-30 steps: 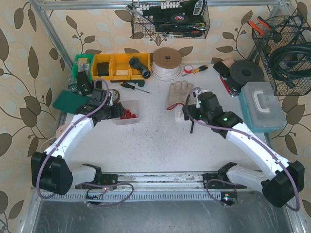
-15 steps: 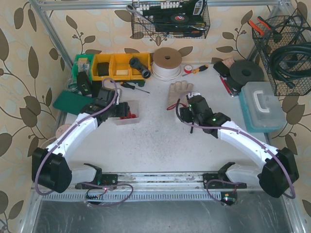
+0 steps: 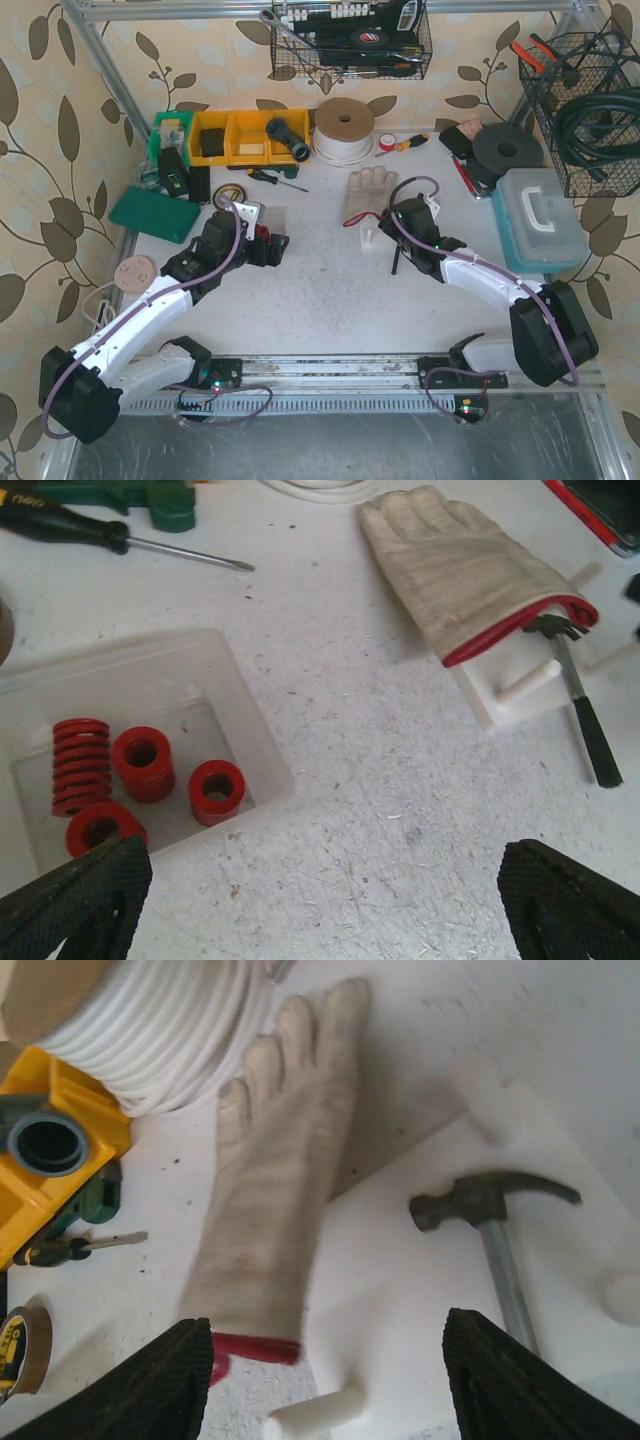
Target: Install the large spring
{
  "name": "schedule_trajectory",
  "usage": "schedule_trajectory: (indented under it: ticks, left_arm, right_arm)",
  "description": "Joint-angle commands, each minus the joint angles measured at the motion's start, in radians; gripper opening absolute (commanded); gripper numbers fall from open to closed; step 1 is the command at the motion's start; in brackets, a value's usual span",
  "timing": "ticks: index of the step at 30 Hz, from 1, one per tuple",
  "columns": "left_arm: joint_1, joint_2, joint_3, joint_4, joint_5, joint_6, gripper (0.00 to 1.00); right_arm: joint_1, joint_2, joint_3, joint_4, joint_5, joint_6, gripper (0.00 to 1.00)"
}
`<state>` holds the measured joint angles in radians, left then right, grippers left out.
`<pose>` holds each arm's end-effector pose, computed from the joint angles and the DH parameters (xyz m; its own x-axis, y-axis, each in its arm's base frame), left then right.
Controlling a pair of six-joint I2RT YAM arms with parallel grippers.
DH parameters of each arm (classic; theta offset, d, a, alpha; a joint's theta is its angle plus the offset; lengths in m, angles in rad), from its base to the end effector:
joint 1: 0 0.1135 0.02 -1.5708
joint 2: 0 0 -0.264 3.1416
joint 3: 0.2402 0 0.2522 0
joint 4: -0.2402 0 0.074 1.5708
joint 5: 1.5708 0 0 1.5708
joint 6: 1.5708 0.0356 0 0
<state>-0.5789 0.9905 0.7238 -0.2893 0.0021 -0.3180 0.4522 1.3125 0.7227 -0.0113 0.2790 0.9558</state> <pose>0.1845 -0.1207 0.2698 -0.5912 0.0129 -0.8064 0.3830 0.8844 -0.2666 0.2550 0.1130 0.2212 -0.4697 0.6448 -0.6030 0.2910 0.7580 0.5837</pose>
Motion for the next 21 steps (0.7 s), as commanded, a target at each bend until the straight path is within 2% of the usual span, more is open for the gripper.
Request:
schedule_trajectory:
  ticks: [1, 8, 15, 18, 21]
  left_arm:
    - [-0.053, -0.062, -0.047, 0.113, 0.001, 0.041, 0.97]
    - [-0.076, -0.146, -0.169, 0.217, -0.043, 0.091, 0.98]
    - [-0.076, -0.131, -0.160, 0.206, -0.034, 0.090, 0.98]
    - [-0.077, -0.124, -0.156, 0.195, -0.045, 0.092, 0.98]
    - [-0.079, -0.130, -0.161, 0.193, -0.055, 0.084, 0.98]
  right_arm:
    - [-0.010, 0.029, -0.097, 0.244, -0.051, 0.191, 0.65]
    - [-0.012, 0.132, -0.048, 0.326, -0.088, 0.207, 0.65]
    - [-0.012, 0.228, -0.043, 0.439, -0.097, 0.266, 0.64]
    - [-0.012, 0.254, -0.042, 0.487, -0.098, 0.270, 0.59]
    - [-0.017, 0.250, -0.034, 0.499, -0.082, 0.260, 0.45]
